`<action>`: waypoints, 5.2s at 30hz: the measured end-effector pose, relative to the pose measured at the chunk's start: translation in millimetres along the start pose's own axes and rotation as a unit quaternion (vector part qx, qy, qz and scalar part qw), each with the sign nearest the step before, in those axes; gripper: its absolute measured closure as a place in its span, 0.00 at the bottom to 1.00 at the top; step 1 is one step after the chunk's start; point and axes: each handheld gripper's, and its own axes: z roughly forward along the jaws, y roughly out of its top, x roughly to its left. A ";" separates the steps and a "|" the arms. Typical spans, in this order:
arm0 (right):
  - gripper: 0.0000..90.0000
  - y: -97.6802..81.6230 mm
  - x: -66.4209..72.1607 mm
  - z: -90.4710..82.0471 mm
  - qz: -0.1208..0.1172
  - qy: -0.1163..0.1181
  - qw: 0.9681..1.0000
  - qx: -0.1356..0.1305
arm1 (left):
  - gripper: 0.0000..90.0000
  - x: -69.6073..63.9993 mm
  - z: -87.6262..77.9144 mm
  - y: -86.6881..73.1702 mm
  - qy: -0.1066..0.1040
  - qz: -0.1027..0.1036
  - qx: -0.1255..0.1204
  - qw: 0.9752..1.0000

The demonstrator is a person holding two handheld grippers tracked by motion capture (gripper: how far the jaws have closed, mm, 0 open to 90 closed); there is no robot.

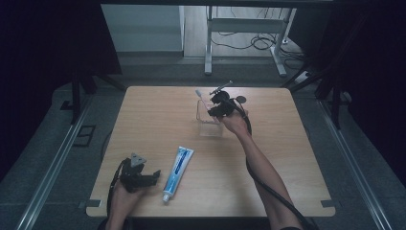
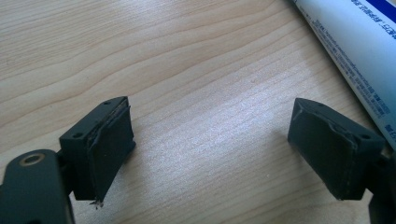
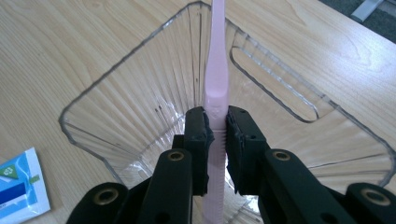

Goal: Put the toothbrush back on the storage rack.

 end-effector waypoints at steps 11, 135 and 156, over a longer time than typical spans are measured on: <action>0.86 -3.3 -3.0 5.6 0.002 0.006 1.000 0.026 | 0.16 0.0 0.0 0.0 0.000 0.000 0.000 1.000; 0.00 -128.8 27.3 -100.6 -0.036 0.030 0.998 -0.046 | 0.16 -0.7 0.0 0.0 0.001 -0.002 0.000 1.000; 0.00 -171.4 30.6 -110.2 -0.031 0.015 0.998 -0.047 | 0.16 -0.7 0.1 0.0 0.001 -0.002 0.000 1.000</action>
